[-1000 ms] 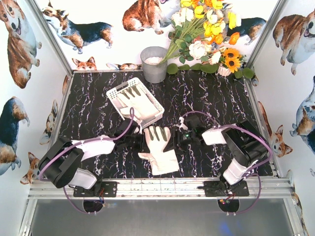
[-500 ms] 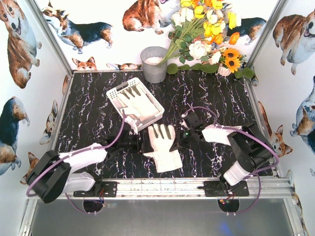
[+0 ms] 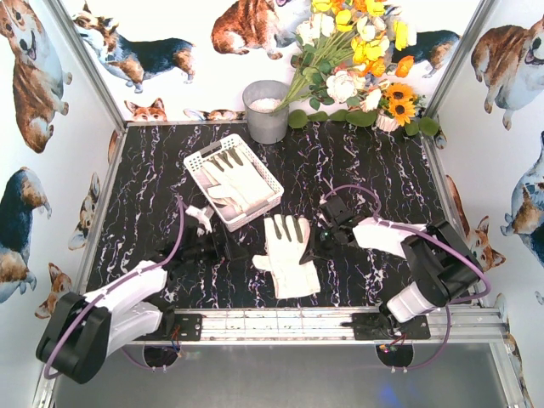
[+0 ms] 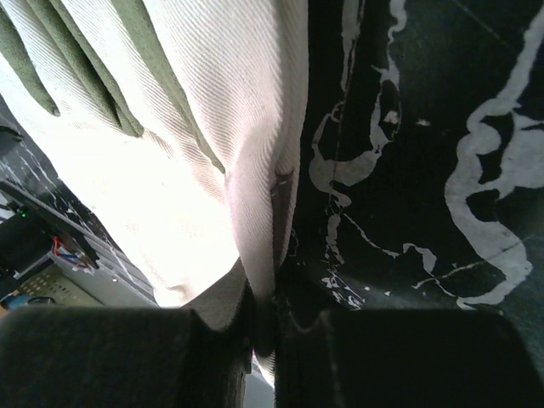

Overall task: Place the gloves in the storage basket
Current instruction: Pick up the glove from the center of the board.

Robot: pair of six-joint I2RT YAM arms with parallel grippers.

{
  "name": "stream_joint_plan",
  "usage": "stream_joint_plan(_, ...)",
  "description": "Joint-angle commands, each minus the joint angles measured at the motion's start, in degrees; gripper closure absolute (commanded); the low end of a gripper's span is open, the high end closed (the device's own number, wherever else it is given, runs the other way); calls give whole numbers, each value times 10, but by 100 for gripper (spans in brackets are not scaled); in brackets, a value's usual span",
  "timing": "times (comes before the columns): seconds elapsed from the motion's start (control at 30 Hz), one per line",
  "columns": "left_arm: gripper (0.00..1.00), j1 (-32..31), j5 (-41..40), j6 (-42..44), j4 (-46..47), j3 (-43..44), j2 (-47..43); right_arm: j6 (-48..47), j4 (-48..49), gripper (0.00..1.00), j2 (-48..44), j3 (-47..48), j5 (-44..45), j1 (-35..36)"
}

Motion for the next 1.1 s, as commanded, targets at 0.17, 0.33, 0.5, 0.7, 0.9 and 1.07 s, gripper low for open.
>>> stream_joint_plan(0.17,28,29,63,5,35,-53,62,6,-19,100,-28,-9,44,-1)
stream_joint_plan(0.33,28,27,77,-28,108,-79,104,22,7,100,-27,-16,34,0)
stream_joint_plan(0.5,28,21,78,-34,151,-85,129,23,8,100,-34,-14,31,2)
stream_joint_plan(0.7,29,6,67,-60,245,-99,184,28,21,100,-31,-15,20,9)
stream_joint_plan(0.9,30,-26,64,-75,313,-97,233,28,30,100,-23,-5,16,19)
stream_joint_plan(1.07,32,-26,63,-73,324,-94,251,29,51,100,-9,3,13,26)
